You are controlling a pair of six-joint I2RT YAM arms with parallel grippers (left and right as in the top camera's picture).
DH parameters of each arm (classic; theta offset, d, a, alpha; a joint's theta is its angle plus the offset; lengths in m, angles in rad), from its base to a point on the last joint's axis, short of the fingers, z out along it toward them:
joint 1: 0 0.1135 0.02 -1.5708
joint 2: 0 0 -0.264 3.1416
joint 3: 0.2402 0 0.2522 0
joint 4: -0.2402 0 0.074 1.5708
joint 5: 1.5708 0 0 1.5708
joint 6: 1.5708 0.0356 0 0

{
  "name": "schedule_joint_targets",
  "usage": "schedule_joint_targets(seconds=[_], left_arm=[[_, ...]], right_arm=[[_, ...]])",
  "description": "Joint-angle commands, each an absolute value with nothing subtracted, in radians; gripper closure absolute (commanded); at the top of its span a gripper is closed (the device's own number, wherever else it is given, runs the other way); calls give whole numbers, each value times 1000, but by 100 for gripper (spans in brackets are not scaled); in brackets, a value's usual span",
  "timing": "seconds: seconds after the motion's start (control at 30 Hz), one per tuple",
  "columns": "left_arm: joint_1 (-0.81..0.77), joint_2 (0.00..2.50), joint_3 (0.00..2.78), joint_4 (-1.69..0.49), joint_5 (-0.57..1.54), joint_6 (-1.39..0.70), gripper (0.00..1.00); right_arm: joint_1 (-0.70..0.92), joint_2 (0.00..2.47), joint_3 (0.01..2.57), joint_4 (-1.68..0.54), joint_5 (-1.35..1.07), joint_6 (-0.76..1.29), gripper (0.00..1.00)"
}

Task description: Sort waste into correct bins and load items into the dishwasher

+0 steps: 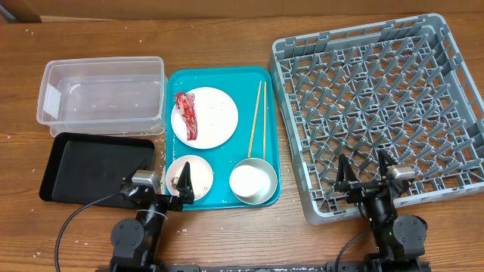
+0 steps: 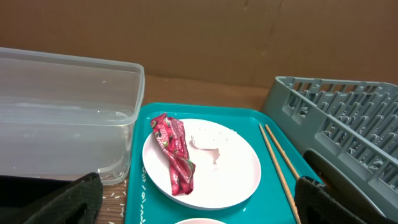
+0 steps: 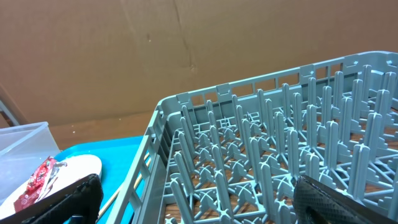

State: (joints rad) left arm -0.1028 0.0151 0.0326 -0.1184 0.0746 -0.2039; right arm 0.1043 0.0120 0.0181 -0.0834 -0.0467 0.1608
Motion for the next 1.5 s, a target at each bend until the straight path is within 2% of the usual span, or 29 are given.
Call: schedule_joint_targets(seconds=[0.0,0.5,0.67,0.8,1.0,1.23,1.33,1.4,1.47], left_arm=[[-99,8,27,-116,68,-206,0],[-99,8,27,-91,34,-192,0],[-99,8,27,-41,221,-381,0],[-99,15,132,7,315,-450,0],[-99,292,604,-430,315,-425,0],[-99,860,1297,-999,378,-337,0],[-99,993,1444,-1104,493,-340,0],[-102,1042,1456,-1097,565,-344,0],[-152,1129,1454,-1162,570,-344,10]], right_arm=[[97,4,8,-80,-43,164,0],[98,4,8,-49,14,167,0],[98,4,9,38,-329,371,0],[98,10,121,25,-363,367,0],[98,265,541,-339,-361,346,0],[98,867,1208,-977,-360,257,0],[98,1023,1364,-1117,-362,262,0],[98,1101,1422,-1177,-366,261,0],[98,1159,1441,-1208,-378,261,0]])
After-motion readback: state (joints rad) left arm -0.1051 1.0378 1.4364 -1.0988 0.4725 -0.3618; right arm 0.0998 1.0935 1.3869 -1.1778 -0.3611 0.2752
